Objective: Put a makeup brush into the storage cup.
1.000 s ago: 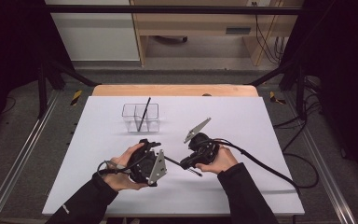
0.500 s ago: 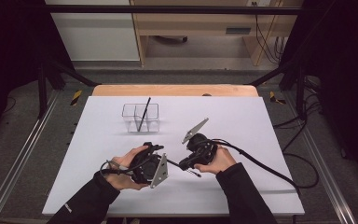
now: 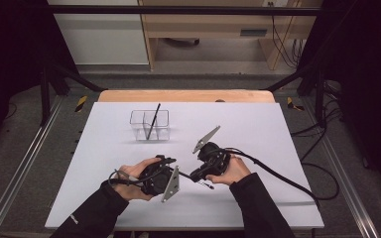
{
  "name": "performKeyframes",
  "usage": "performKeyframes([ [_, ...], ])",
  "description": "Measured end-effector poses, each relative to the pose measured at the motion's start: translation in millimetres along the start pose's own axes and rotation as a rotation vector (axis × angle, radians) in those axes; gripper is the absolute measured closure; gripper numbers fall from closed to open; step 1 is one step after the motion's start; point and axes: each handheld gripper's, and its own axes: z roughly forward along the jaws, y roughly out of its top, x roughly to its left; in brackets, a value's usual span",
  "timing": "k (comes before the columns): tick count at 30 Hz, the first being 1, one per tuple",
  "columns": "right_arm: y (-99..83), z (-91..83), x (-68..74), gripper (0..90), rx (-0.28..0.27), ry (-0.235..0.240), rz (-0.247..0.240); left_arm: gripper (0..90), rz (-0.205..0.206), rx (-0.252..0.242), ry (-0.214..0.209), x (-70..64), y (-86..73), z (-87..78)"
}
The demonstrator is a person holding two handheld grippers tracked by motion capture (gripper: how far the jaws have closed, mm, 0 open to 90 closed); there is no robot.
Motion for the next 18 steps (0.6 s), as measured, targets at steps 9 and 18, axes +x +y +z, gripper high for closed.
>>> performKeyframes([
  [9,0.6,2.0,0.6,84.4,0.011,0.008,0.002,56.5,-0.314,0.024,0.151,-29.0,-2.6,-1.7],
  [18,0.6,2.1,1.1,84.4,0.010,0.016,-0.004,69.3,-0.269,0.029,0.178,-31.1,-2.3,-0.1],
])
